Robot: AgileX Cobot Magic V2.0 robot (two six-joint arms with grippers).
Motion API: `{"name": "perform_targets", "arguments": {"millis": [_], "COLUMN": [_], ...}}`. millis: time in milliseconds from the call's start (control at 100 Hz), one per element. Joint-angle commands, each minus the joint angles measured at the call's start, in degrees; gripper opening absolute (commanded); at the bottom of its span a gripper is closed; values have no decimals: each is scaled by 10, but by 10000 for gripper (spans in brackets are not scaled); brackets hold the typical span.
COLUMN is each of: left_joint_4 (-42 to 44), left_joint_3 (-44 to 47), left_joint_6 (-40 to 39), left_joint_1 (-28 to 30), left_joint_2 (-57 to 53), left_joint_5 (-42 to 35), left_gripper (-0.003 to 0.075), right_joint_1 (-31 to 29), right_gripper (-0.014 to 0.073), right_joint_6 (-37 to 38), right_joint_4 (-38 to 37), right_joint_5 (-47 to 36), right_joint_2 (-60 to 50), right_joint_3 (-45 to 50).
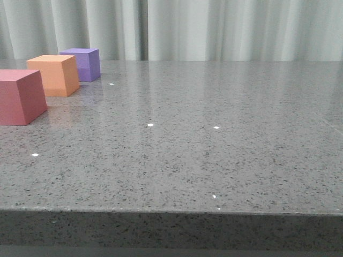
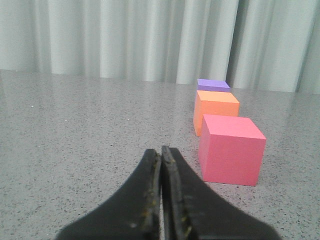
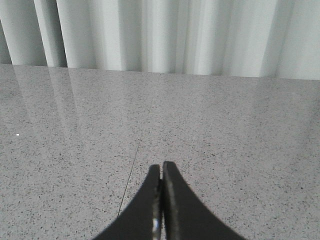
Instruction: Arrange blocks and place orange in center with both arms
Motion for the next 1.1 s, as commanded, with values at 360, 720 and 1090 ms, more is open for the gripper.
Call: {"name": "perform_targets", "arguments": {"millis": [360,720,1090], "left_joint_4": [0,0,0], "left_joint_3": [24,24,24], "left_joint_6": [-3,-3,-3], "left_joint_1": [0,0,0], "left_joint_2": [-18,-18,-18], "left_joint_5": [-49,-49,-49], "left_gripper": [-20,-20,-20], "right_joint_1": [-4,-6,-6], "right_gripper": [-68,-68,-68], "right_joint_6": [-4,-4,-4], "right_joint_4": [38,42,42], "right_joint_5": [-126,-181,-181], "right_joint_2": [-121,-179,-179], "right_joint_3": [130,210,210]}}
